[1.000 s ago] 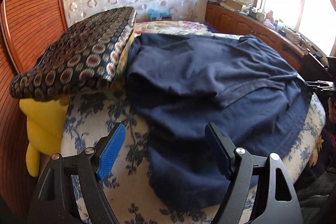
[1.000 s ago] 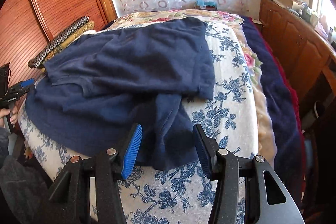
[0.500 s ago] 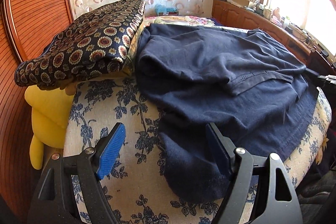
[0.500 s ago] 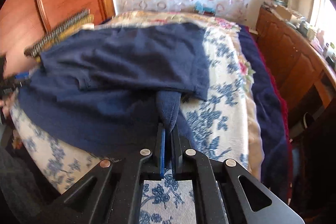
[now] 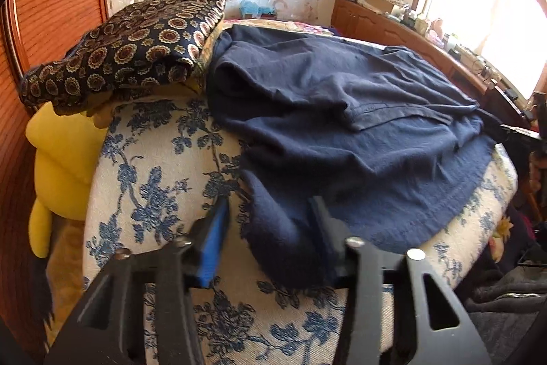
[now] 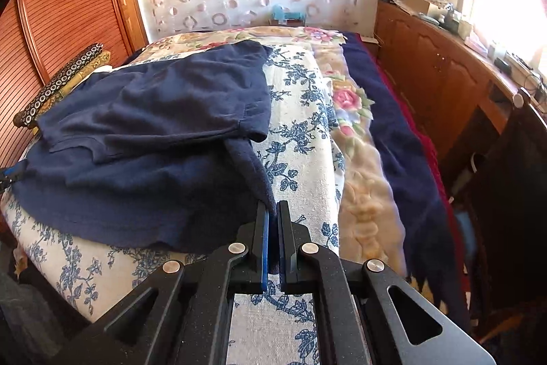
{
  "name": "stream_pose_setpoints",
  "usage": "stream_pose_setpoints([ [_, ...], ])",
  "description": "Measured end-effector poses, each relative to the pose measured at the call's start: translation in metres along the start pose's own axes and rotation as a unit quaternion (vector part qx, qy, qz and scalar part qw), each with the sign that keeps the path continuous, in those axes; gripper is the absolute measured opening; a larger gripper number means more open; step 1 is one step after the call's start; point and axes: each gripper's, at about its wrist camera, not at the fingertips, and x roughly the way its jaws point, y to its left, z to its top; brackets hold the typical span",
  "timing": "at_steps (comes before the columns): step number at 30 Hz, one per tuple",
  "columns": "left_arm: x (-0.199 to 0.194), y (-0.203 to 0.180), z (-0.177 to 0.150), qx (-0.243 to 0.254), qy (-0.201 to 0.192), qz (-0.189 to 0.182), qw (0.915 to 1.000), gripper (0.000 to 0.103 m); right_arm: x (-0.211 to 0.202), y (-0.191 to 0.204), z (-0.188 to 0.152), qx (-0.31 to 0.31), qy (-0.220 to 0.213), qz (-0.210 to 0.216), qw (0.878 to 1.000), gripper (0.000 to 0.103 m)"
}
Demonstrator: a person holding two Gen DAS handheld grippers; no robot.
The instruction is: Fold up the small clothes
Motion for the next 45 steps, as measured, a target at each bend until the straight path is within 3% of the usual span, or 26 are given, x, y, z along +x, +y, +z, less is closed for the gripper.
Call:
stream_pose_setpoints([
  [1,0.000,0.000,0.000,-0.001,0.000,-0.002,1.0000,0.035,-0.001,0.003,0.001,-0.001,0.000,0.000,1.000,0.004],
  [3,-0.001,-0.003,0.000,0.001,0.000,-0.002,1.0000,0.014,-0.003,0.006,0.002,-0.004,0.000,-0.002,1.000,0.004],
  [12,-0.044,-0.023,0.010,0.022,-0.039,0.012,0.9989,0.010,-0.003,0.000,0.000,-0.004,-0.007,0.003,1.000,0.004],
  [21,-0.041,-0.028,0.003,0.031,-0.014,0.025,0.9991,0.010,-0.002,-0.003,-0.005,-0.004,-0.005,0.005,1.000,0.004],
  [25,-0.038,-0.025,0.002,0.024,-0.013,0.029,0.9992,0.021,-0.003,-0.007,-0.004,0.002,-0.005,0.007,1.000,0.004],
  [31,-0.047,-0.026,0.010,0.021,-0.044,0.015,0.9987,0.064,-0.009,-0.009,0.000,0.004,-0.014,0.014,1.000,0.004],
  [32,-0.047,-0.026,0.013,0.019,-0.048,0.019,0.9985,0.079,-0.011,-0.008,0.001,0.003,-0.017,0.013,1.000,0.004],
  [34,-0.047,-0.028,0.018,0.019,-0.057,0.018,0.9980,0.081,-0.014,-0.005,0.003,-0.001,-0.022,0.012,1.000,0.004],
  [38,-0.038,-0.033,0.026,0.024,-0.056,0.020,0.9979,0.081,-0.019,0.001,0.006,-0.014,-0.033,0.001,0.999,0.016],
  [40,-0.033,-0.035,0.031,0.026,-0.057,0.023,0.9978,0.081,-0.020,0.002,0.008,-0.015,-0.039,-0.003,0.999,0.034],
  [45,-0.020,-0.033,0.043,0.017,-0.050,0.024,0.9983,0.081,-0.013,0.006,0.014,-0.017,-0.043,0.005,0.999,0.039],
])
